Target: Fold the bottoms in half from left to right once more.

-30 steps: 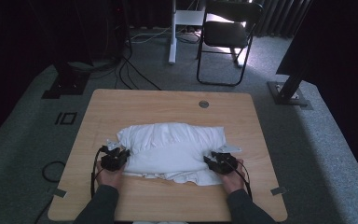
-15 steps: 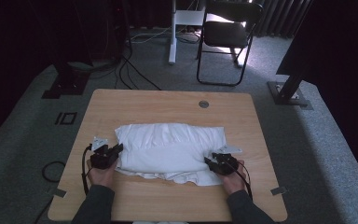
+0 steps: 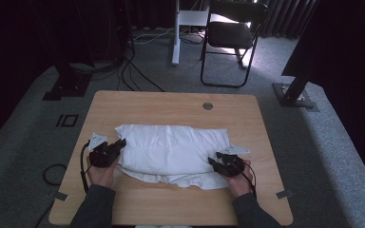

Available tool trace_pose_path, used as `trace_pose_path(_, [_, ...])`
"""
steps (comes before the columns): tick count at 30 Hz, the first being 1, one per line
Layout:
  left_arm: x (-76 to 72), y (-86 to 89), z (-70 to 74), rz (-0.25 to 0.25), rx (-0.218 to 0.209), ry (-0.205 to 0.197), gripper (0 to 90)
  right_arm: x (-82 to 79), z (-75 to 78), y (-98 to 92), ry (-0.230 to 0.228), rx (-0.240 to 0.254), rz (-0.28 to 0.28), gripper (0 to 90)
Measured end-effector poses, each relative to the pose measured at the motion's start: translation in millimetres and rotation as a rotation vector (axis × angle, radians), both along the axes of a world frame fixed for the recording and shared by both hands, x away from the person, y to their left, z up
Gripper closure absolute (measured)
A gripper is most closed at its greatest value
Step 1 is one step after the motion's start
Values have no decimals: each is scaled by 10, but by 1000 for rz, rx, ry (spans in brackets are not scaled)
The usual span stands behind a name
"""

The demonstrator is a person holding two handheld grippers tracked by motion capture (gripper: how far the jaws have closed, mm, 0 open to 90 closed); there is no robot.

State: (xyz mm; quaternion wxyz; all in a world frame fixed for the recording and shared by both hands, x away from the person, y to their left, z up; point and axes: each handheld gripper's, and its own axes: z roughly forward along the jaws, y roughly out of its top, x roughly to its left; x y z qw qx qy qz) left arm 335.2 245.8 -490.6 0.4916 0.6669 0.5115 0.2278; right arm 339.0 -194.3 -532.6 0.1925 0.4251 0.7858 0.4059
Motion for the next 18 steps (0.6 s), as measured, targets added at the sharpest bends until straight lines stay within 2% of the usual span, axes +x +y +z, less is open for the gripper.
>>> trace_pose_path(1, [0, 0, 0, 0, 0, 0, 870, 0, 0, 0, 0, 0, 0, 542])
trace_pose_path(2, [19, -29, 44, -6, 4, -7, 870, -6, 99, 67, -36, 15, 33, 532])
trace_pose_path(6, [37, -60, 102, -15, 5, -23, 870, 19, 167, 164, -50, 27, 65, 519])
trace_pose_path(8, [52, -83, 171, -27, 10, -42, 870, 87, 226, 429, -64, 28, 117, 502])
trace_pose_path(10, [59, -95, 200, -31, 10, -50, 870, 133, 221, 565, -66, 26, 141, 499])
trace_pose_path(11, [66, -103, 222, -36, 8, -55, 870, 133, 221, 565, -66, 26, 141, 499])
trace_pose_path(12, [73, -120, 264, -43, 9, -64, 871, 187, 183, 690, -49, 19, 151, 496])
trace_pose_path(13, [73, -120, 264, -43, 9, -64, 872, 187, 183, 690, -49, 19, 151, 496])
trace_pose_path(14, [78, -141, 318, -56, 10, -81, 872, 246, 82, 812, -4, -8, 152, 504])
trace_pose_path(15, [78, -141, 318, -56, 10, -81, 872, 246, 82, 812, -4, -8, 152, 504])
trace_pose_path(16, [84, -163, 386, -71, -11, -98, 873, 281, -46, 908, 41, -60, 162, 511])
trace_pose_path(17, [84, -163, 386, -71, -11, -98, 873, 281, -46, 908, 41, -60, 162, 511])
trace_pose_path(18, [87, -188, 442, -88, -23, -112, 874, 289, -189, 1004, 35, -100, 171, 529])
